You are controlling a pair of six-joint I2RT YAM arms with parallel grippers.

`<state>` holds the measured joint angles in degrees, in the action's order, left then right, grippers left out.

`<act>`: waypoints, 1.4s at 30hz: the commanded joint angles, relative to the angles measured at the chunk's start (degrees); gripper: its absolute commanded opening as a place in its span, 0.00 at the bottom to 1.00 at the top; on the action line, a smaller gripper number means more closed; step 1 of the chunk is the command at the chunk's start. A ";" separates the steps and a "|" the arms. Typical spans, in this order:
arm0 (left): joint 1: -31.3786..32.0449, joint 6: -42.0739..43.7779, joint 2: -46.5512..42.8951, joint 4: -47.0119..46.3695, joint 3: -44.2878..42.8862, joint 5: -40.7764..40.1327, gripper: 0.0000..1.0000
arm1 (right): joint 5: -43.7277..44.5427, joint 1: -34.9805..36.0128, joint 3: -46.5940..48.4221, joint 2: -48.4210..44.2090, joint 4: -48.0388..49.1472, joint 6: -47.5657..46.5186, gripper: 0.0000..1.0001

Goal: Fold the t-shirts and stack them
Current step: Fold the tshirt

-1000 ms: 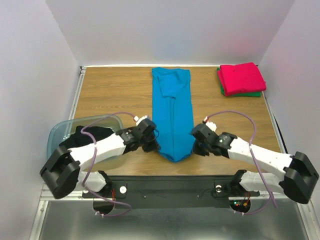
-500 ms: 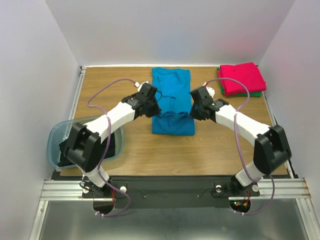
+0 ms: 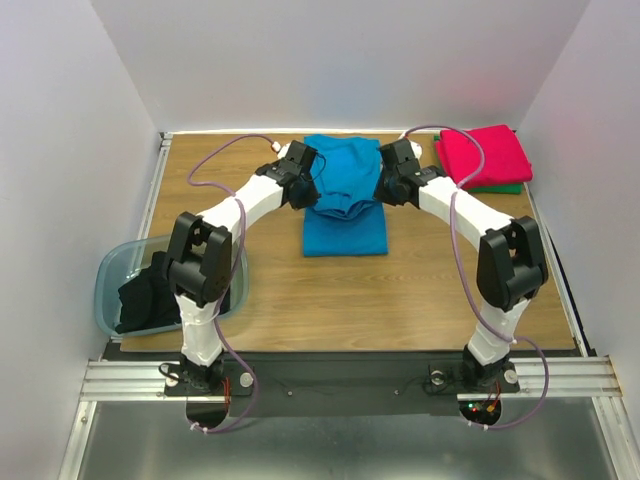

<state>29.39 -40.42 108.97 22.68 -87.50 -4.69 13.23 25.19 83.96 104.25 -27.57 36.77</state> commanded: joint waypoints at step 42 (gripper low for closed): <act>-2.14 3.25 -8.87 -13.26 23.51 11.97 0.94 | -12.87 -4.36 -18.83 -4.50 4.63 3.48 1.00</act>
<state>26.94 -35.44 100.53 14.11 -66.52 4.12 2.31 21.02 66.06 100.86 -26.24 38.35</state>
